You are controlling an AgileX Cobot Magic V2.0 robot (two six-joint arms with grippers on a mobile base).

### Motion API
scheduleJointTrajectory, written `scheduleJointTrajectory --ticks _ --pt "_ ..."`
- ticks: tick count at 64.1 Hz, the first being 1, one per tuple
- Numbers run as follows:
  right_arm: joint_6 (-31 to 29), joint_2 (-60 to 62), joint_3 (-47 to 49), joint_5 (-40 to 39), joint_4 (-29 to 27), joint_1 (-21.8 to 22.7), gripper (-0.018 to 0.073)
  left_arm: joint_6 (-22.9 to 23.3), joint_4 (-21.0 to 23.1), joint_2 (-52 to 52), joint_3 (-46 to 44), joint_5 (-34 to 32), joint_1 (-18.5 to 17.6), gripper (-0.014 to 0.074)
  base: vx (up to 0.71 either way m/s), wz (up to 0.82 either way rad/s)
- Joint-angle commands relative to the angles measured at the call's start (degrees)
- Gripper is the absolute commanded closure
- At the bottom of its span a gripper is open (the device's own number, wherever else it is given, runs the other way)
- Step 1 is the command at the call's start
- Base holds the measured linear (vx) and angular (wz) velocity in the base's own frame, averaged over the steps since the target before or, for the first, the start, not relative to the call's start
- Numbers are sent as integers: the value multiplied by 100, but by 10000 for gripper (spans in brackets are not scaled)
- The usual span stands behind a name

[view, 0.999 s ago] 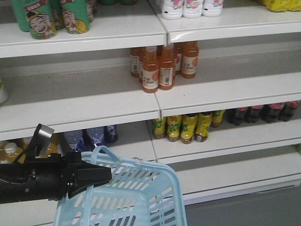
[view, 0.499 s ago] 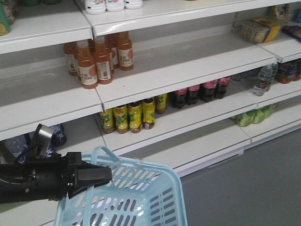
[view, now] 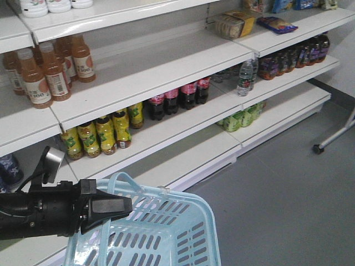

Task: Place coke in basket with both arms
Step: 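Turn the base away from the shelf carrying the basket in the left gripper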

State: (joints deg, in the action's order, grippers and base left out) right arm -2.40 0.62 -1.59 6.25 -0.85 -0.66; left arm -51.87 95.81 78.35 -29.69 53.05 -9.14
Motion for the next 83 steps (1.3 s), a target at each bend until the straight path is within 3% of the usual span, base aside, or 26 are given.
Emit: scheduleJointTrajectory --ticks 1,83 --pt "-24 101 -63 -388 10 1 568 -9 514 -182 -112 390 -13 603 -7 -41" --pt "-24 101 -63 -388 10 1 568 -9 514 -182 -112 390 -13 603 -4 -45"
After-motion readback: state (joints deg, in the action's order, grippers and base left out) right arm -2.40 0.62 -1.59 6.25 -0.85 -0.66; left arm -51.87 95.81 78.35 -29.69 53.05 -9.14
